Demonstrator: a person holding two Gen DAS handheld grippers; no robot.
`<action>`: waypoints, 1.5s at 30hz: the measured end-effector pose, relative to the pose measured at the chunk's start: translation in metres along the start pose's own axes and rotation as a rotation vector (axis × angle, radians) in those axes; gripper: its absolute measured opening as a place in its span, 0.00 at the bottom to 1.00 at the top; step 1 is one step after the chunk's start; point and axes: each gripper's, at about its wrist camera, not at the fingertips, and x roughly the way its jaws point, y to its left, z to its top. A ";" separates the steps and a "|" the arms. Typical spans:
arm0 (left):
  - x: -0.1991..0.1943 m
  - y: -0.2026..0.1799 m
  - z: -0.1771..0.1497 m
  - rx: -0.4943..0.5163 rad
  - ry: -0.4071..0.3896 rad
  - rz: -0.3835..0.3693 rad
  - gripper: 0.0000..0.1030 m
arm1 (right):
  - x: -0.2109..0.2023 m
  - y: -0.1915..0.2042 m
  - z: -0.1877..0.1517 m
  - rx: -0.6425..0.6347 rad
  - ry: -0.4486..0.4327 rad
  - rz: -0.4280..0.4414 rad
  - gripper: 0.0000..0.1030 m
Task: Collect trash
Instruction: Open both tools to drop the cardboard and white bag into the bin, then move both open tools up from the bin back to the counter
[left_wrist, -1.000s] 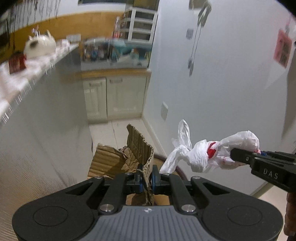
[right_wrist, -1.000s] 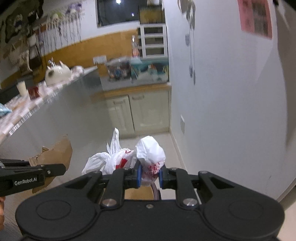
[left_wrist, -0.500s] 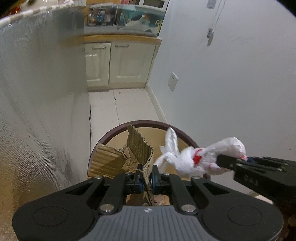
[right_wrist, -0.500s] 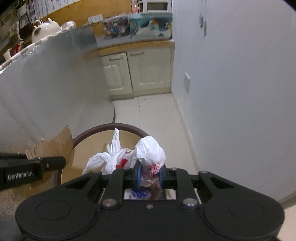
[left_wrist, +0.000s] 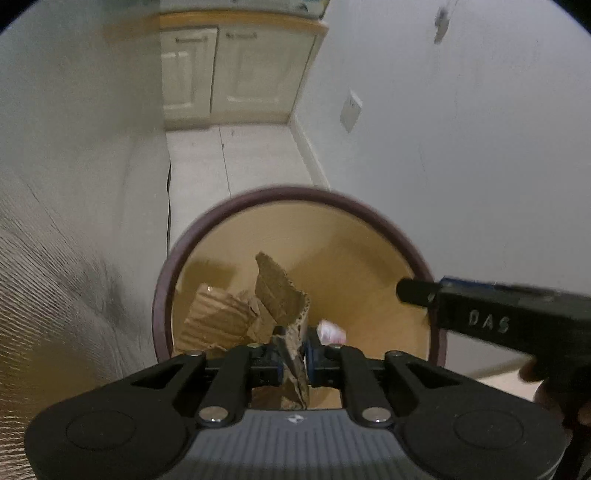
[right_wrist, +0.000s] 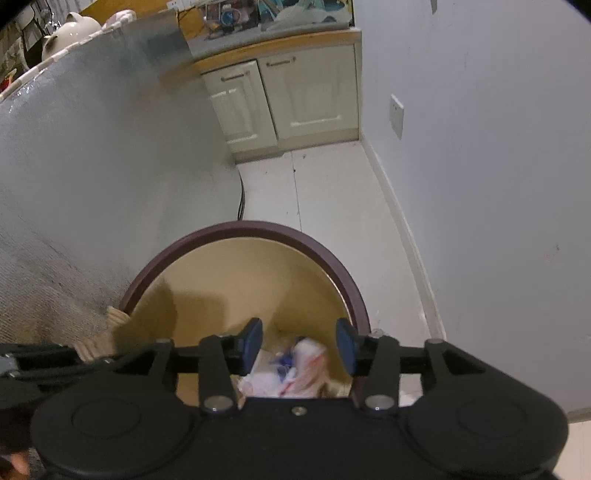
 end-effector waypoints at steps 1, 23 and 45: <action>0.003 0.000 -0.001 0.005 0.017 0.008 0.33 | 0.002 0.000 -0.001 -0.002 0.009 -0.002 0.45; -0.002 -0.005 -0.009 0.050 0.057 0.090 0.84 | -0.007 -0.004 -0.004 -0.106 0.080 0.025 0.65; -0.046 0.006 -0.031 0.018 0.012 0.174 1.00 | -0.051 -0.009 -0.021 -0.136 0.023 -0.022 0.94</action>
